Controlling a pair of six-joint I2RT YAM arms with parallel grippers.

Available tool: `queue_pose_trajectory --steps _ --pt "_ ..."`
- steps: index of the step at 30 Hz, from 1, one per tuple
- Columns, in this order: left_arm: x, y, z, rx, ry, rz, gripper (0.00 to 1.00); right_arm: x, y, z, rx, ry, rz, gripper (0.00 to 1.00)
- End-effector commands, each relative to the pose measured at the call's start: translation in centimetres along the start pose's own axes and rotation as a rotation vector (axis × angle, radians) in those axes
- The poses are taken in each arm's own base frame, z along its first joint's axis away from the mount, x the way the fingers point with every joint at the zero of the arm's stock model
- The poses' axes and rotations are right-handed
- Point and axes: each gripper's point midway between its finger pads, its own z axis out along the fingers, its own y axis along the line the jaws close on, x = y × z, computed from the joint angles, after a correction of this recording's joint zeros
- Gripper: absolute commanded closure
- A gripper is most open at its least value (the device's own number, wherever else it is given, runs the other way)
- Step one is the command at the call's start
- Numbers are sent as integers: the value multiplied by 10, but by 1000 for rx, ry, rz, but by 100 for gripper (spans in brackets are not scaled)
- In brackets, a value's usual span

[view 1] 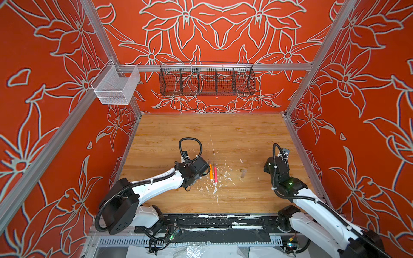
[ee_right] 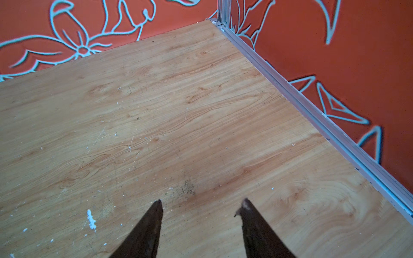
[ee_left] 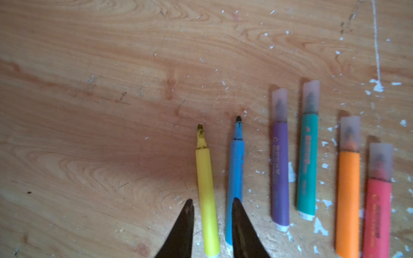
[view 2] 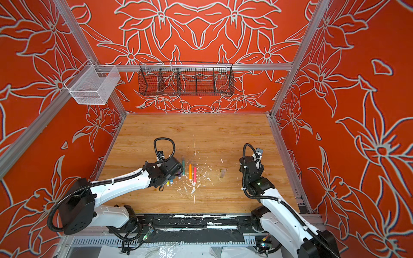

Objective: Insert the pens into the pen caps
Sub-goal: 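Lower the open left gripper over the blue marker and close on it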

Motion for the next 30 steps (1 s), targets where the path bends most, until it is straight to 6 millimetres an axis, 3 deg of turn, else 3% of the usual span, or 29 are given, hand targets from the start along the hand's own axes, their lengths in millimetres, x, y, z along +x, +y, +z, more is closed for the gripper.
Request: queue_pose_trajectory --steps 1,11,21,30 --pt "1 -10 4 71 17 -16 72 -1 -1 0 3 -1 5 42" --pt "11 -24 20 88 77 42 72 -1 0 1 2 4 0 43" --pt "26 -20 41 6 132 50 73 0 0 1 2 6 0 42" --pt "33 -21 46 11 150 56 76 0 0 1 2 6 2 42"
